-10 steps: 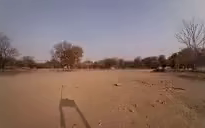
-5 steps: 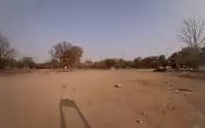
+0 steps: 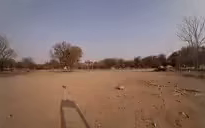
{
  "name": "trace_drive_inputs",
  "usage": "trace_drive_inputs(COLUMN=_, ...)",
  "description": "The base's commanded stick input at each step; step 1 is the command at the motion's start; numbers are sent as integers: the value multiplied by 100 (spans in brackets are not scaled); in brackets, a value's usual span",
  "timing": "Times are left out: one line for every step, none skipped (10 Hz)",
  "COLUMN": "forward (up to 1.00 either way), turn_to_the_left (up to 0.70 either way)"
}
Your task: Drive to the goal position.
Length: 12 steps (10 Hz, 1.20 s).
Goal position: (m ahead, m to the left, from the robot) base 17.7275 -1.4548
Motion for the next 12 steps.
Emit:
trace_drive_inputs(forward=70, turn_to_the_left=0)
trace_drive_inputs(forward=70, turn_to_the_left=0)
trace_drive_inputs(forward=70, turn_to_the_left=0)
trace_drive_inputs(forward=70, turn_to_the_left=0)
trace_drive_inputs(forward=70, turn_to_the_left=0)
trace_drive_inputs(forward=70, turn_to_the_left=0)
trace_drive_inputs(forward=70, turn_to_the_left=0)
trace_drive_inputs(forward=70, turn_to_the_left=0)
trace_drive_inputs(forward=70, turn_to_the_left=0)
trace_drive_inputs(forward=70, turn_to_the_left=0)
trace_drive_inputs(forward=70, turn_to_the_left=0)
trace_drive_inputs(forward=70, turn_to_the_left=0)
